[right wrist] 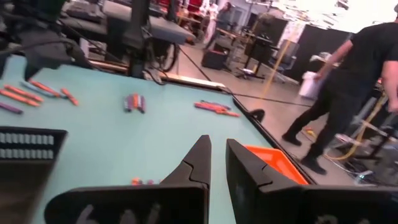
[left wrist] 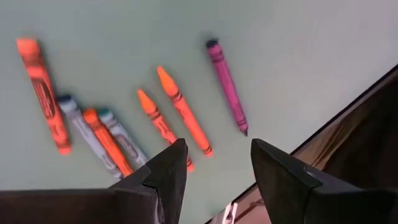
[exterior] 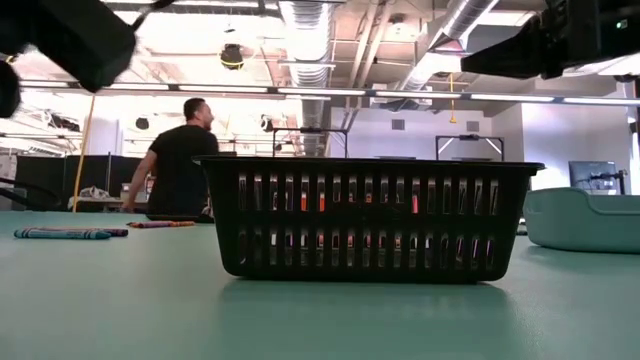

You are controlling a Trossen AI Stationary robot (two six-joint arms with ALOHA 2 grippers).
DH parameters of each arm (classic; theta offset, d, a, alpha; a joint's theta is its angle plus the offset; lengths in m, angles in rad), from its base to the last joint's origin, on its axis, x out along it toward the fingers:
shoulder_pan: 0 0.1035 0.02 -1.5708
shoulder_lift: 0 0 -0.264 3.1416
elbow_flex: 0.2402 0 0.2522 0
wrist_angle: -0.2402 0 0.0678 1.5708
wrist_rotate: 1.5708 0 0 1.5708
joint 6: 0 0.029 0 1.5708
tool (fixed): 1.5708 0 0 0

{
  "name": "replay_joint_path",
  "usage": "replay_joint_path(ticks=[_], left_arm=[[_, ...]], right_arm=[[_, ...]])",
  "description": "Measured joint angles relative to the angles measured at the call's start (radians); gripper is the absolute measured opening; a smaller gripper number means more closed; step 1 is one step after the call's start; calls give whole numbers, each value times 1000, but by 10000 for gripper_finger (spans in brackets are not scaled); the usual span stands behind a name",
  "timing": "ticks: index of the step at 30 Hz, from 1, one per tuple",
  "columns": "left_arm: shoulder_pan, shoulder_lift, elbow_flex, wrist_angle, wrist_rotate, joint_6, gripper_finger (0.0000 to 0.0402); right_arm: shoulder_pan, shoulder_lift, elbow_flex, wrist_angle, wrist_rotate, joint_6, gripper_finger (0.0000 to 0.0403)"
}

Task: Sort crayons
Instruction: Put the orange crayon into the orange bin

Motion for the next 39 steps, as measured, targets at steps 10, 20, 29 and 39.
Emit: replay_joint_path(ticks=[10, 20, 29, 39], left_arm=[[-17, 0, -14, 20, -91, -107, 167], [-4, 0, -108, 70, -73, -191, 167], [-15, 0, -112, 95, -80, -188, 167], [-15, 0, -112, 109, -89, -178, 167]], right_arm=[[1, 0, 0, -9, -34, 60, 49], [2, 0, 0, -29, -58, 86, 49], [2, 0, 0, -32, -58, 85, 49], [2, 0, 0, -37, -58, 85, 49]])
